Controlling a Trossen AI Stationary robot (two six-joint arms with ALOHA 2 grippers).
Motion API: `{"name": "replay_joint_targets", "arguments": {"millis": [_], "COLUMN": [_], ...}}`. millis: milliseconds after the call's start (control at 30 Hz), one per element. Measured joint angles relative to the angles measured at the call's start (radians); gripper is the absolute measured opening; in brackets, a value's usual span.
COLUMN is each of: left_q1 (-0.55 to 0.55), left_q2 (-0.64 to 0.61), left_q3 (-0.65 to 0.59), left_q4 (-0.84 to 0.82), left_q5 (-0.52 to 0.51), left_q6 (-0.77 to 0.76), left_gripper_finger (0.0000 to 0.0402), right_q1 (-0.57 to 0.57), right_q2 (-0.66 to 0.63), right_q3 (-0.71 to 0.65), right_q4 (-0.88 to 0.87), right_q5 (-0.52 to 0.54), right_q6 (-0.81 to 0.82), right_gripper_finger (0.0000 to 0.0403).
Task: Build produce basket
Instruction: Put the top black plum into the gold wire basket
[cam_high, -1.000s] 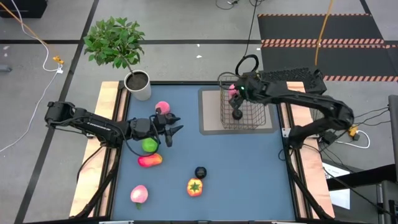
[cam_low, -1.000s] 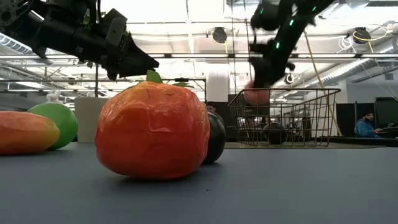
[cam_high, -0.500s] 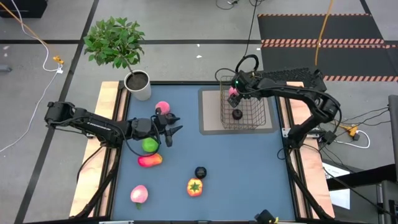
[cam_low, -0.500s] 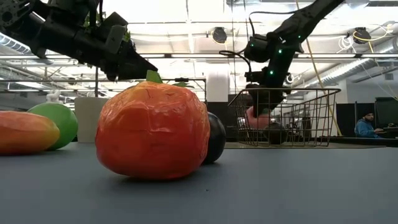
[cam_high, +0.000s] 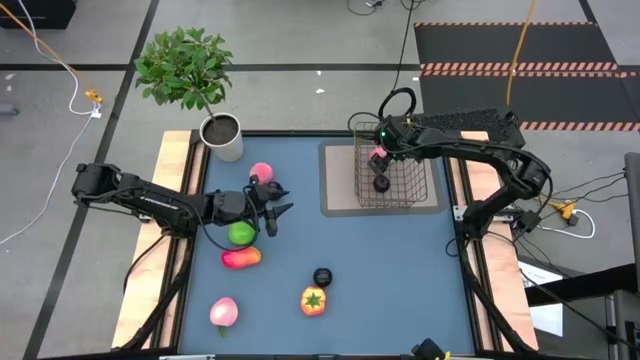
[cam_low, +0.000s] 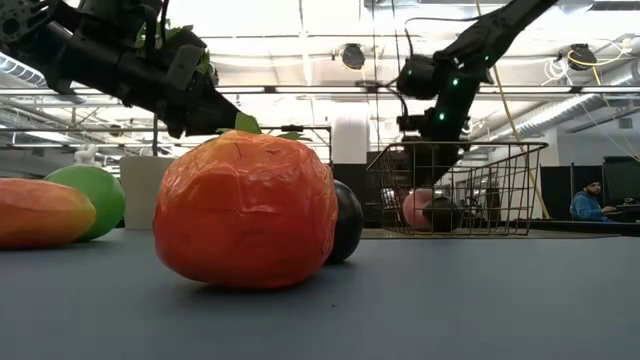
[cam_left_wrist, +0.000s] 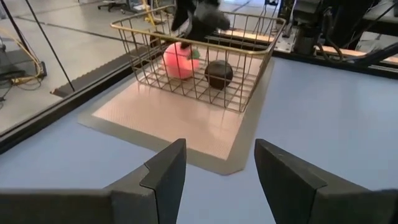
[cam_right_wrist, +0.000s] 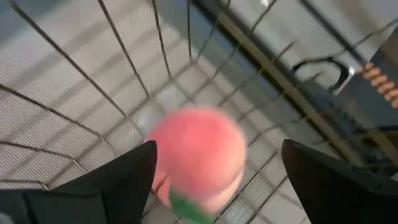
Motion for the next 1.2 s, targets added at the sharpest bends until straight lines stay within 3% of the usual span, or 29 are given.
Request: {"name": "replay_joint_targets", "arguments": {"millis": [300, 500, 633, 800, 967, 1200], "left_q1": [0.0, 0.019, 0.048, 0.071, 0.087, 0.087], "left_q2": [0.0, 0.0, 0.0, -0.043, -0.182, -0.372], "left_q3": [0.0, 0.0, 0.0, 0.0, 0.0, 0.0], "left_q4": [-0.038, -0.03, -0.013, -0.014, -0.05, -0.279], "left_q5": [-0.03, -0.087, -0.087, -0.086, -0.085, -0.092], "left_q6": [-0.019, -0.009, -0.041, -0.025, 0.057, 0.095], "left_gripper_finger": [0.0191, 0.0191, 0.0191, 0.0191, 0.0191, 0.0191], "right_q1": [0.092, 0.257, 0.347, 0.404, 0.414, 0.417], "right_q2": [-0.227, -0.219, -0.093, 0.145, 0.392, 0.636], "right_q3": [0.0, 0.001, 0.056, 0.242, 0.491, 0.753], "right_q4": [0.194, 0.373, 0.431, 0.424, 0.383, 0.366], "right_q5": [0.003, 0.001, 0.0, -0.024, -0.182, -0.181], "right_q6": [-0.041, -0.042, -0.042, -0.091, -0.057, 0.038], "right_gripper_finger": [0.0338, 0.0338, 0.0338, 0.0338, 0.0338, 0.0338]}}
